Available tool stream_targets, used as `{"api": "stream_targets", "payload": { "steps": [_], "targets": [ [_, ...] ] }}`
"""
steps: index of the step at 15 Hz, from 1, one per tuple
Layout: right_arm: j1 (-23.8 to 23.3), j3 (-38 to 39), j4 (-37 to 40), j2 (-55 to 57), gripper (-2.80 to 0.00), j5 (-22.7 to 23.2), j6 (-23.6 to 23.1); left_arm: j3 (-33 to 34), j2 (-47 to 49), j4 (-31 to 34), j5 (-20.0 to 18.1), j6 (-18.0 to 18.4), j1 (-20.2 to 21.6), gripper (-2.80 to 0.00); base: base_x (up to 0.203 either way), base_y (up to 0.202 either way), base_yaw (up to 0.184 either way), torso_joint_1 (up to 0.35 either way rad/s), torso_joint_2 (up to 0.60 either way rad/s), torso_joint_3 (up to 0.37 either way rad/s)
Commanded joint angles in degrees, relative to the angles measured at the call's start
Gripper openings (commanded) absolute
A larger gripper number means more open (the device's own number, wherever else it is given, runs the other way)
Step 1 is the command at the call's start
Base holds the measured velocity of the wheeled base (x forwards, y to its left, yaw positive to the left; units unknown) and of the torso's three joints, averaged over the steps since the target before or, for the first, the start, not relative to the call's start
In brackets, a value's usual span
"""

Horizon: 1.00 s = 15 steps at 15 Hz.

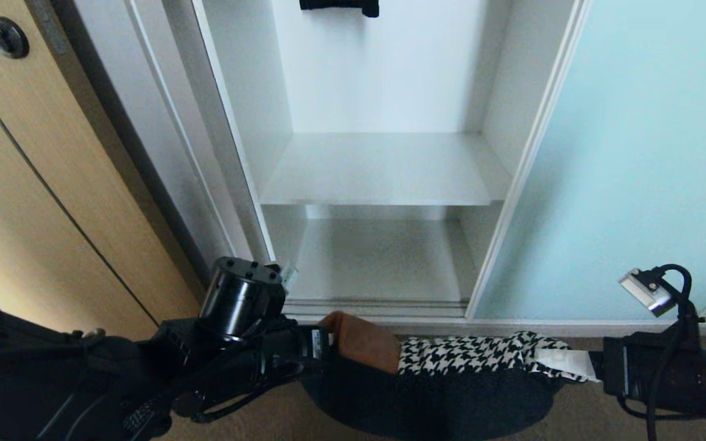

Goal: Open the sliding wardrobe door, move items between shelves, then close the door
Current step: Place the pillow on the lower shelf

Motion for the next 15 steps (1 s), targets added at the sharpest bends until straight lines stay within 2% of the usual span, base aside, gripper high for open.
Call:
{"api": "stream_targets", "payload": {
  "steps": [1,15],
  "targets": [
    [-0.01,-0.06,-0.13,0.02,-2.8,0.2,0.14,-0.16,0.14,-0.15,0.06,-0.41,0.01,-2.8,0.0,0.0,0.0,0.003,0.01,-0.198],
    [-0.05,0.25,-0.55,0.56,-2.8,0.2,0.05,-0.8,1.54,-0.24,0.06,-0.23,0.01,-2.8,0.0,0.0,0.0,0.003,0.0,-0.196]
  ]
}}
